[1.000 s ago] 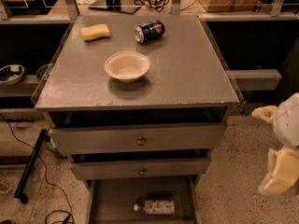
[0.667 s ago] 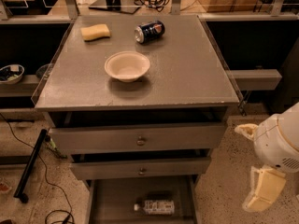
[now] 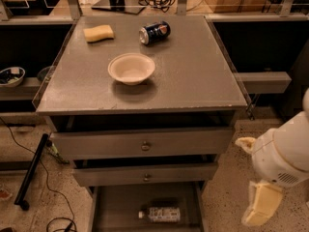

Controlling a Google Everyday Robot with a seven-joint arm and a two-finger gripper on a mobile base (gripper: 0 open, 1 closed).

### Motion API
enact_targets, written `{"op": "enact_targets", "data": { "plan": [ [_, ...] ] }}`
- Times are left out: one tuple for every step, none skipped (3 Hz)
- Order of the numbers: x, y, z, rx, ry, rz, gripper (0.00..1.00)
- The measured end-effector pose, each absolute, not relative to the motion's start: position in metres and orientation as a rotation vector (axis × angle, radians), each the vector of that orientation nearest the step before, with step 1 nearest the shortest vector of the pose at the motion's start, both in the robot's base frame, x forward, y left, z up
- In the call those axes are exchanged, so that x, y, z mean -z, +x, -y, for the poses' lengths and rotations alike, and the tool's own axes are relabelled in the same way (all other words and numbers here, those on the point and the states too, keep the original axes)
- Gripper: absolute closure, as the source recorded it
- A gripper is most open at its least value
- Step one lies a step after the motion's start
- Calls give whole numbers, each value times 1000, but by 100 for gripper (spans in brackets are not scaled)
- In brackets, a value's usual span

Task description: Pick blue plastic bottle from bottom drawer and place on counter

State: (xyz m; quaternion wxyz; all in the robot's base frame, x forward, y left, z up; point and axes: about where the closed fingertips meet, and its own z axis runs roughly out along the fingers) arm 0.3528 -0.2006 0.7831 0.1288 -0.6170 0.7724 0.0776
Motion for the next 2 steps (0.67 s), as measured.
{"op": "enact_targets", "data": {
  "plan": [
    [-753,359,193,-240,-1813,-2253,0],
    [-705,375,187,-313,-1801,-2269,0]
  ]
}}
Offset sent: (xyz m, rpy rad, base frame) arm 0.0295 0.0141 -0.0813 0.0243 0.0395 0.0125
